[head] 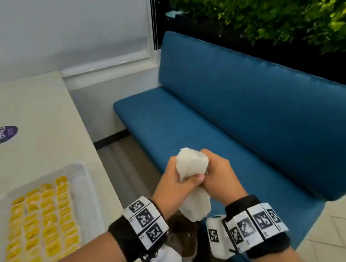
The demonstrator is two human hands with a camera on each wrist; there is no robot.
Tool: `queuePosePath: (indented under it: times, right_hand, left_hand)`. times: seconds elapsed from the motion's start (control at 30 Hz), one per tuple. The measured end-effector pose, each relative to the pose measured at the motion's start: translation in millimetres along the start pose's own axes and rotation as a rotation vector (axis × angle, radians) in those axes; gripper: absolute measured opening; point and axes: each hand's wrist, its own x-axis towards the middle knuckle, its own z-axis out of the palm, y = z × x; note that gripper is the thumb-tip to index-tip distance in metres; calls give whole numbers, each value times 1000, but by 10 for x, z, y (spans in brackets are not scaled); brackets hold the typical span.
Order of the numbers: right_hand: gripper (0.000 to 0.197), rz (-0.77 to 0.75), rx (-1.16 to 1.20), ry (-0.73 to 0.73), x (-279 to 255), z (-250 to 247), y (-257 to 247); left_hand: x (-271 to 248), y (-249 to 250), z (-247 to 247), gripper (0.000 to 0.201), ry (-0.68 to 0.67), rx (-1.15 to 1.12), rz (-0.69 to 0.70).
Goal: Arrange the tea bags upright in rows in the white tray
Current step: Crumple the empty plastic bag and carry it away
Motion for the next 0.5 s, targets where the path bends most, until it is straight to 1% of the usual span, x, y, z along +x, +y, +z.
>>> queuePosePath:
  times: [0.07,0.13,0.2,0.27,0.33,0.37,0.4,0.47,0.5]
  right_hand:
    - [21,94,-1,5,71,-12,485]
    - [27,201,26,16,94,100,931]
    - [24,306,71,18,104,323,1328]
    - [22,409,107,8,101,625,1666]
    - [18,437,92,-33,91,984,2000]
    - [11,430,72,-69,94,1197,2173]
    - [10,456,45,-132,100,1403,2345]
    - [24,445,-52,-172,145,1818,2702]
    - [24,430,-96,-154,179,1996,2895]
  left_hand:
    - [275,-331,224,51,-34,199,-48]
    - [498,-632,355,40,-125,458,-70]
    - [665,-831,410,37,-192,674,-84]
    - [799,-1118,382,31,-274,800,-120]
    - [915,-1462,329,29,-434,976,-195]
    - [985,-1677,294,28,-519,1079,-236]
    - [1050,-1876,258,28,-608,1167,-268]
    - [1185,-2254,213,26,-776,1294,-347]
    - [1254,-2468,188,28,-818,1330,-388]
